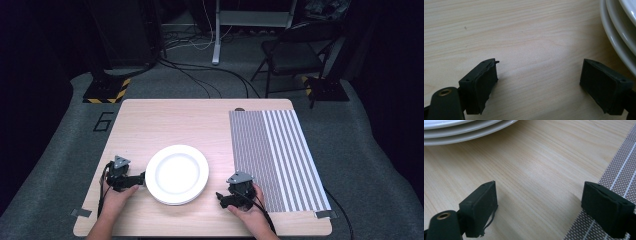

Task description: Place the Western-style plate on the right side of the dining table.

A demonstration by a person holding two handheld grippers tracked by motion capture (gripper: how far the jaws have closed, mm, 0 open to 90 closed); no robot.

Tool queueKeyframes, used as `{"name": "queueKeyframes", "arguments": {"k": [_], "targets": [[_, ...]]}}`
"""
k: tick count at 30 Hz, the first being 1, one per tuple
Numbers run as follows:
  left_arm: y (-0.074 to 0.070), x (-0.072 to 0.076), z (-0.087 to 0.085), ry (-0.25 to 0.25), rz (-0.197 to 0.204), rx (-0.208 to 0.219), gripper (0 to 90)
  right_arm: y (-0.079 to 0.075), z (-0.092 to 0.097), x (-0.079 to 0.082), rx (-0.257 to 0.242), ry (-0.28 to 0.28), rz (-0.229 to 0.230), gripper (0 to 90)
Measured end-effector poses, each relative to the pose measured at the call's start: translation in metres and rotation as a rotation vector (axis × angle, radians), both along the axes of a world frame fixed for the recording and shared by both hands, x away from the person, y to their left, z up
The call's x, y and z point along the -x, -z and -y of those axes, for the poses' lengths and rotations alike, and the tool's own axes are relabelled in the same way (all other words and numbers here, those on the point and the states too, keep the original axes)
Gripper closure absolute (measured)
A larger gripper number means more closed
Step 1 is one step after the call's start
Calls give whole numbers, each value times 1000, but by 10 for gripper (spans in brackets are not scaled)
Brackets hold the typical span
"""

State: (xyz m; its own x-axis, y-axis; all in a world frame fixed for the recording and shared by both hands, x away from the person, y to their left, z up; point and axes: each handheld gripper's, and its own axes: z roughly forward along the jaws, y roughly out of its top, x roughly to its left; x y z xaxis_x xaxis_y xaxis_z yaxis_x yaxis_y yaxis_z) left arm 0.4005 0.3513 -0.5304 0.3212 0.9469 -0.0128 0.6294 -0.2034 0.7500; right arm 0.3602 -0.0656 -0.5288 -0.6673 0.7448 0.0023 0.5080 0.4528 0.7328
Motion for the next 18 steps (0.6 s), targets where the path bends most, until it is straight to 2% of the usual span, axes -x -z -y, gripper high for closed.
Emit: {"name": "queueKeyframes", "arguments": {"k": [18], "targets": [[0,2,0,6,-1,-2,140,0,0,0,-1,6,-3,125]]}}
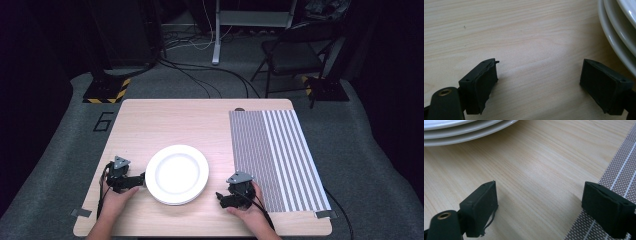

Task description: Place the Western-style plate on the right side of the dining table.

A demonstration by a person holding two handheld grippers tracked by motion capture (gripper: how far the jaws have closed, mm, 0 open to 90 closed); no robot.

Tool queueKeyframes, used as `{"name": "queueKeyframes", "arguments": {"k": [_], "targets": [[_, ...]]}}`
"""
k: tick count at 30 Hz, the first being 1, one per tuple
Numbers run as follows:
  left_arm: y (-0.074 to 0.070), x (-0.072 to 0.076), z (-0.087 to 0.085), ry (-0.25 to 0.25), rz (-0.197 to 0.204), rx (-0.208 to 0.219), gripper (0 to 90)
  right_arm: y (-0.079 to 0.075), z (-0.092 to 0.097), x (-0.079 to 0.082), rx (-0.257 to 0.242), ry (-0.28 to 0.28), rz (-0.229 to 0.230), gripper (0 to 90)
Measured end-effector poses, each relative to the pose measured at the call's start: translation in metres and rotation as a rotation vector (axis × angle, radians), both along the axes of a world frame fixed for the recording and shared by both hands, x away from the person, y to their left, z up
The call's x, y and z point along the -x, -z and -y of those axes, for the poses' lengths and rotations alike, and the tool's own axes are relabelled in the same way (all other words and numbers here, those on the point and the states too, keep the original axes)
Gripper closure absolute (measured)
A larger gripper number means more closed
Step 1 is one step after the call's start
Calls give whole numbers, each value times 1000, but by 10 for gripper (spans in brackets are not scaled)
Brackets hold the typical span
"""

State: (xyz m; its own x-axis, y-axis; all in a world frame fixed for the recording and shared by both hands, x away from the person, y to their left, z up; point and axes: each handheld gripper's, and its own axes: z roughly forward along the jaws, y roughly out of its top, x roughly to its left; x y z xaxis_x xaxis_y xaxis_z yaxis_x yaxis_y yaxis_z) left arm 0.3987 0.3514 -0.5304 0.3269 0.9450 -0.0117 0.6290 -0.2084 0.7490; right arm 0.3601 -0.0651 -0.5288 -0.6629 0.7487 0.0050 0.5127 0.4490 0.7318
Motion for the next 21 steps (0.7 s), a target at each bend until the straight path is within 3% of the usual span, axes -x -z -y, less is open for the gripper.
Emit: {"name": "queueKeyframes", "arguments": {"k": [13,21], "targets": [[-1,0,-2,1,-8,16,142,0,0,0,0,-1,0,125],[-1,2,-1,-7,-1,4,159,0,1,0,-7,13,5,154]]}}
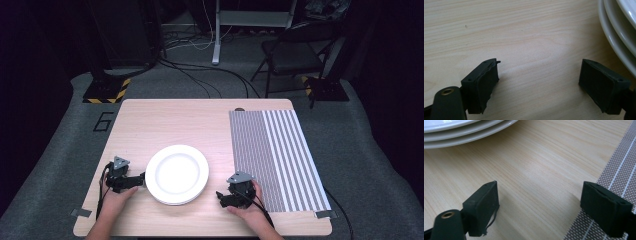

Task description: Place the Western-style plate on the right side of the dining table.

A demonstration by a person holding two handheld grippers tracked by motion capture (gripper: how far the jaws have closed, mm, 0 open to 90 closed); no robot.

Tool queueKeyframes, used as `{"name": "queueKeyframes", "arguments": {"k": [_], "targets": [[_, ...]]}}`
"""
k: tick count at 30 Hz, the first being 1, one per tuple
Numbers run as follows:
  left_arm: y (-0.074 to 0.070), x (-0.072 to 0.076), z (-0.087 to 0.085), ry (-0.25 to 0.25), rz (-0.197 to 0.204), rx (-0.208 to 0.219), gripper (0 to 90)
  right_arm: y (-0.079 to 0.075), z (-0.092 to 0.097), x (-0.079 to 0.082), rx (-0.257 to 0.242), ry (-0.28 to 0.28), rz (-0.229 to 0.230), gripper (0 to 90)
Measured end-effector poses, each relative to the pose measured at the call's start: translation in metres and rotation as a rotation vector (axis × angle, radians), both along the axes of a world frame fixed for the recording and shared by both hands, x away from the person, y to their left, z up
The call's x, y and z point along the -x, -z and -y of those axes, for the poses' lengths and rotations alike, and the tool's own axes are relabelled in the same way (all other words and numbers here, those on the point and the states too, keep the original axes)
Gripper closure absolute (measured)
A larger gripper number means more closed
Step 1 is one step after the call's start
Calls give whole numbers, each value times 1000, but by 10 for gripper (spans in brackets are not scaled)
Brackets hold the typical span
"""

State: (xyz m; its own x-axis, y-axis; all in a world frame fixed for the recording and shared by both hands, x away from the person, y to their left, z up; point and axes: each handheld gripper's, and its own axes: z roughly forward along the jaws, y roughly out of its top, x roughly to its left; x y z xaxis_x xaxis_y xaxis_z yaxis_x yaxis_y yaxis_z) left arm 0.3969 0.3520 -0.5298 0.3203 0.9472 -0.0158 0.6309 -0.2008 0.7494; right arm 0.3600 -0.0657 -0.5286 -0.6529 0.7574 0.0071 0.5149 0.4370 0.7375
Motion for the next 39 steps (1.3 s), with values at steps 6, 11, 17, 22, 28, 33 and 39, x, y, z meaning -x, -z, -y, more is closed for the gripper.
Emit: {"name": "queueKeyframes", "arguments": {"k": [6,11,17,22,28,33,39], "targets": [[-4,2,1,-14,-17,0,243,-2,0,2,-4,28,-6,244],[-9,6,-1,-61,-55,42,314,-11,2,4,-36,42,16,279],[-20,9,-4,-104,-90,89,327,-22,-2,-2,-43,53,-25,302],[-34,9,0,-102,-78,104,339,-30,-3,-9,-59,87,-53,315],[-54,7,6,-132,-48,85,400,-48,-16,-22,-48,90,5,327],[-60,5,8,-150,-40,109,409,-57,-20,-24,-58,95,36,346],[-70,2,10,-175,-12,138,409,-70,-20,-32,-100,125,72,375]]}}
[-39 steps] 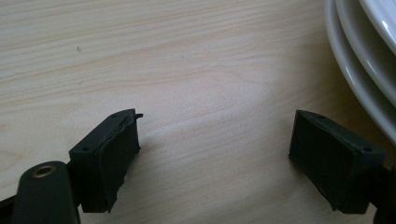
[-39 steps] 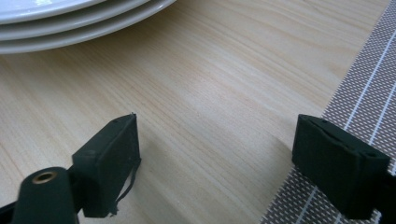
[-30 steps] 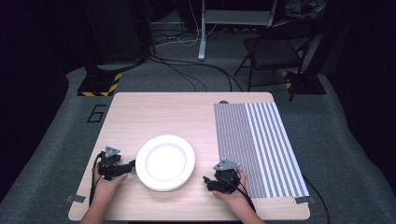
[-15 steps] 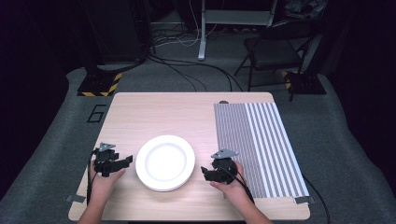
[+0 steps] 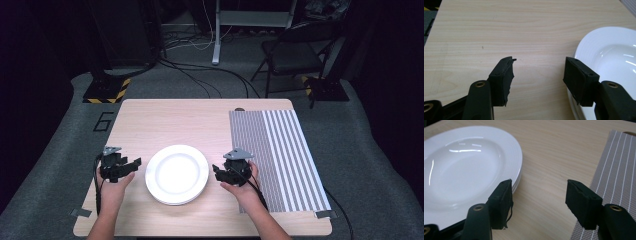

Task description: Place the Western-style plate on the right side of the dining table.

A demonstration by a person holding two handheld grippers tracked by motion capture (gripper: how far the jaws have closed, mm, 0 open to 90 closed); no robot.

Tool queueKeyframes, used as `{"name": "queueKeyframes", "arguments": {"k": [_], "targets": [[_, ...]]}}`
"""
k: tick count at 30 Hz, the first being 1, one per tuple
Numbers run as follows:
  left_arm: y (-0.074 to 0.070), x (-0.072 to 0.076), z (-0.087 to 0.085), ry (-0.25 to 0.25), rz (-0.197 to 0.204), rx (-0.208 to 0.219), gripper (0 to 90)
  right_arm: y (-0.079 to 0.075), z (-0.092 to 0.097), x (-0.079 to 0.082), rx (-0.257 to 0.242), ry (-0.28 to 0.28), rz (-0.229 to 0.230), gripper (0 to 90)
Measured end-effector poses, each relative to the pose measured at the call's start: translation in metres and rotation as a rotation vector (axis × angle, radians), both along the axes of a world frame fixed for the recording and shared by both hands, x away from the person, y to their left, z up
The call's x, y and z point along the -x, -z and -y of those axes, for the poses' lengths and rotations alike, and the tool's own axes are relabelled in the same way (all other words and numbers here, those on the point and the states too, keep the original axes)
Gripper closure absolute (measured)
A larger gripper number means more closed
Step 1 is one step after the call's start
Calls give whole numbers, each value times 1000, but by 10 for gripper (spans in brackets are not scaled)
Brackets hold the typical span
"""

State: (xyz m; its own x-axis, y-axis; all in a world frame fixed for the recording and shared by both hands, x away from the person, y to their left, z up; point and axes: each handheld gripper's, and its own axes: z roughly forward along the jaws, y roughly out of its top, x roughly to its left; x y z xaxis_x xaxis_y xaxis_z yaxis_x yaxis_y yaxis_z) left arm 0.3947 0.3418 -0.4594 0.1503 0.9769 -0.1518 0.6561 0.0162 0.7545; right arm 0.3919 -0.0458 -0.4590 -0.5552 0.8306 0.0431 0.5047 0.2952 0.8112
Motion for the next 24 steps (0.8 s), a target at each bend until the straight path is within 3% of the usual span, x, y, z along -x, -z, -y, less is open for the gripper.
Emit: {"name": "queueKeyframes", "arguments": {"k": [3,8,12,15,18,19,21,24], "targets": [[-6,1,3,0,31,-6,452,-9,0,-4,-31,20,13,419],[-6,10,2,-2,53,16,520,-13,0,0,-33,23,53,450],[1,13,3,25,18,35,572,-8,1,1,-50,-3,23,463],[3,17,1,38,8,66,633,-4,2,1,-62,-9,8,471],[2,19,1,52,10,97,655,6,3,-1,-101,-7,-49,498],[3,20,3,65,-1,131,668,9,2,-1,-116,-10,-58,505],[5,20,6,74,-18,151,688,11,0,0,-120,-18,-60,532],[6,21,10,84,-29,140,696,13,-4,1,-139,-21,-73,549]]}}
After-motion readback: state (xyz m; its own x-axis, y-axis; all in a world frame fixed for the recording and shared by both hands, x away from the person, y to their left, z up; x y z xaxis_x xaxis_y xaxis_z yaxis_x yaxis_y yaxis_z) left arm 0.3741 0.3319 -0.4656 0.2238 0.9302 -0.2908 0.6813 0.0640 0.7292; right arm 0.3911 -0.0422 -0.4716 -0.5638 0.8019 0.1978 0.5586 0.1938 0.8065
